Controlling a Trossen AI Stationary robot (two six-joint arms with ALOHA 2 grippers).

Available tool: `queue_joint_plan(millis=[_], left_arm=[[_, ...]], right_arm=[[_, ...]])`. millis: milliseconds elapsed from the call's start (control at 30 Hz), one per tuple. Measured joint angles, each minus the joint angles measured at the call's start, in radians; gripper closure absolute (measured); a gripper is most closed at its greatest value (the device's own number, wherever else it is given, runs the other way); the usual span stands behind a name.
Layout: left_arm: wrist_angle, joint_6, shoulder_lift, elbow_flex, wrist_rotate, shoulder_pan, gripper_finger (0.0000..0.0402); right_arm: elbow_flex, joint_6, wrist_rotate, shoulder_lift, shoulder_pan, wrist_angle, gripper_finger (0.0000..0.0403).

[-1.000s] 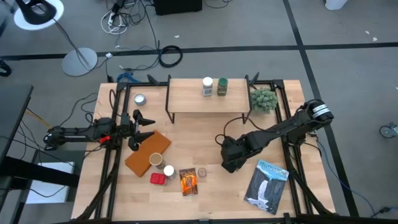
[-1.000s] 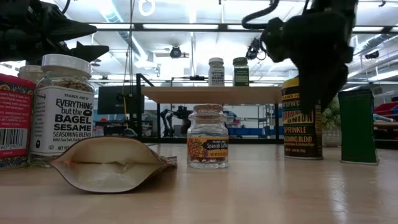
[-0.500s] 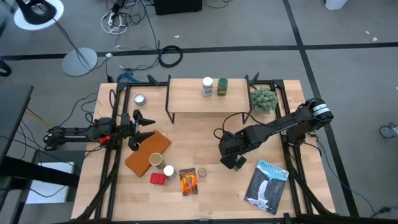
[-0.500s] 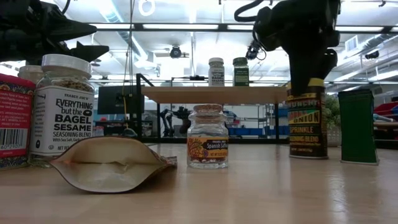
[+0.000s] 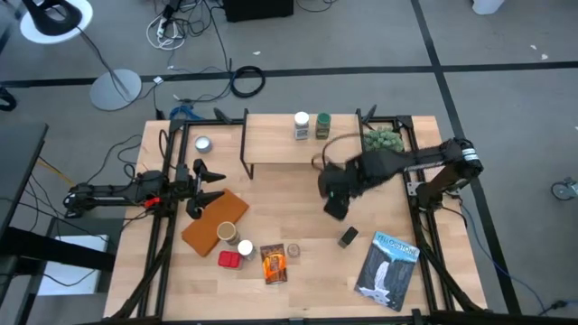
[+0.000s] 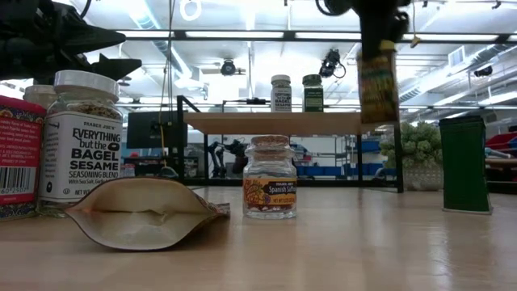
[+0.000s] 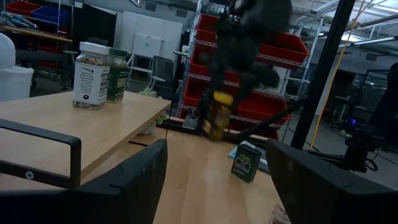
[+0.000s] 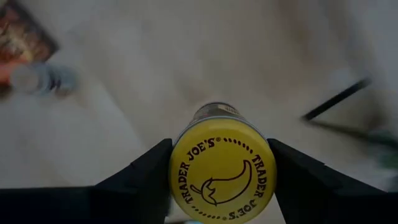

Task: Shelf spices
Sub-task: Put the yellow seasoning bottle on the shelf

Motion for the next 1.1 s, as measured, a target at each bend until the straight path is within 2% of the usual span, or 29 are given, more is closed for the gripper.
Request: queue_joint_plan(millis=[167, 333, 600, 800, 1100], left_arm=[[0.0, 0.0, 0.0, 0.0, 0.0, 0.0, 0.0124], [0.0, 0.0, 0.0, 0.0, 0.0, 0.0, 0.0124], [0.0, 0.0, 0.0, 0.0, 0.0, 0.0, 0.0124], [0.0, 0.0, 0.0, 0.0, 0.0, 0.0, 0.0124], [0.0, 0.0, 0.0, 0.0, 0.0, 0.0, 0.0124]], right_arm=[[0.156, -0.142, 0.062, 0.0, -0.136, -0.095, 0.0178], [0.246, -0.319, 0.076, 0.0, -0.299, -0.109, 0.017], [0.258, -0.567, -0.018, 0.01, -0.553, -0.084, 0.0172], [0.253, -0.773, -0.131, 0.015, -0.66, -0.019, 0.0171], [0.247, -0.986, -0.186, 0.057, -0.734, -0.035, 0.0171]])
